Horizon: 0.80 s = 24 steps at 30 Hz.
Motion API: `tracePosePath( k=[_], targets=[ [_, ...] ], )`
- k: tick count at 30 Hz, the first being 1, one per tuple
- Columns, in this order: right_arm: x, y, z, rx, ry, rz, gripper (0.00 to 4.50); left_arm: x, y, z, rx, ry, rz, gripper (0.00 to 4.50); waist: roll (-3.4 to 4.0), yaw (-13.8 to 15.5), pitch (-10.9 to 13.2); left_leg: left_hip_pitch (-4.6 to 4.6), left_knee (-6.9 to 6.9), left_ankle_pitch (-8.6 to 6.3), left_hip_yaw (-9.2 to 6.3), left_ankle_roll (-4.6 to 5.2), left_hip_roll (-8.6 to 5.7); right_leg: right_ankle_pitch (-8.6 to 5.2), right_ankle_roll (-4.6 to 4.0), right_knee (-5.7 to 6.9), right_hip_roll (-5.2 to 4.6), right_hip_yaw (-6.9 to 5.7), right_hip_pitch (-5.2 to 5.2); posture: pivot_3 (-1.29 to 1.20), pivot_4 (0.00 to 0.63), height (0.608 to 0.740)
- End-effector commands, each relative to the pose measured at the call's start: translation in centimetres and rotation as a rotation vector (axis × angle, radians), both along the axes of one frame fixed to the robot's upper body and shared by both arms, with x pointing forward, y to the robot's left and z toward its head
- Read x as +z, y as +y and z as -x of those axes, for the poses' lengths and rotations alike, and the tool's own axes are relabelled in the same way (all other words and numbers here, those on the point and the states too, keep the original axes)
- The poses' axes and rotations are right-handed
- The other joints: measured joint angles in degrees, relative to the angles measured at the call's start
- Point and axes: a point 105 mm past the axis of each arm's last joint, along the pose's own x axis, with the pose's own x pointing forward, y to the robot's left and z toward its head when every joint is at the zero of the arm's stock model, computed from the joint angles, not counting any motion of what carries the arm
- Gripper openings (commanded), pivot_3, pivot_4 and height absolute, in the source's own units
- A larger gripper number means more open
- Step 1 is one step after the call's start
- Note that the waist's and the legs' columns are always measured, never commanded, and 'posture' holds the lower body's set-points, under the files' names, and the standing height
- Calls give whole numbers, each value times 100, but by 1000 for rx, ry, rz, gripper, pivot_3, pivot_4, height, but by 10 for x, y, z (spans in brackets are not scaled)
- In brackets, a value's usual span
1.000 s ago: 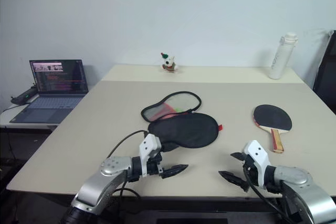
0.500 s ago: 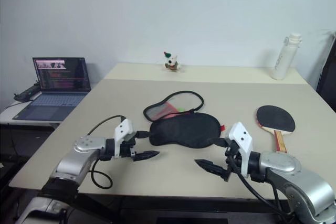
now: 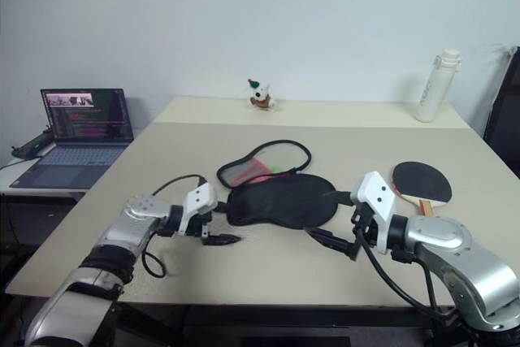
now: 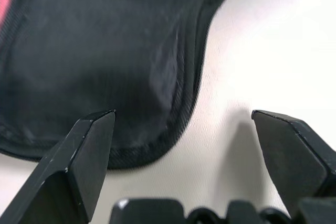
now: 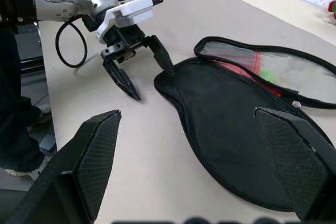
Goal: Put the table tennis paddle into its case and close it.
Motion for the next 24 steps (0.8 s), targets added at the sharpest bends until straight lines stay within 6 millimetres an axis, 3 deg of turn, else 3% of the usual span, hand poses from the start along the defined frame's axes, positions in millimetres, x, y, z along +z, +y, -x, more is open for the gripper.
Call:
tracePosePath(
  k=[1, 4, 7, 18, 24],
  targets=[
    [6, -3, 1, -16, -48, -4, 4453, 6, -1, -5, -22, -26, -28, 4500, -1, 1, 0, 0, 0, 0, 0, 0, 0, 0, 0, 1, 0, 0, 0, 0, 150, 740],
    [6, -7, -1, -41, -49, -11, 4453, 7, -2, -10, -13, -47, -43, 4500, -1, 1, 0, 3, 2, 0, 2, 0, -1, 0, 0, 6, 0, 2, 0, 0, 150, 740],
    [5, -10, -3, -58, -50, -13, 4500, 6, -5, -14, -9, -68, -48, 3906, -2, 2, 0, 4, 4, 1, 1, 0, 0, 0, 1, 12, 0, 1, 1, 0, 150, 740],
    [5, -18, -6, -96, -56, 3, 4500, -3, -15, -13, -13, -53, -3, 14, -4, 5, -1, 7, 12, 1, -1, 1, -1, 1, 1, 22, 0, 1, 2, 0, 150, 740],
    [4, -24, -7, -116, -57, 13, 4500, -3, -37, -9, -22, -21, 80, 14, -3, 27, -2, 6, 12, 1, -2, 1, -1, 1, 2, 22, -2, 2, 4, 0, 150, 740]
  ],
)
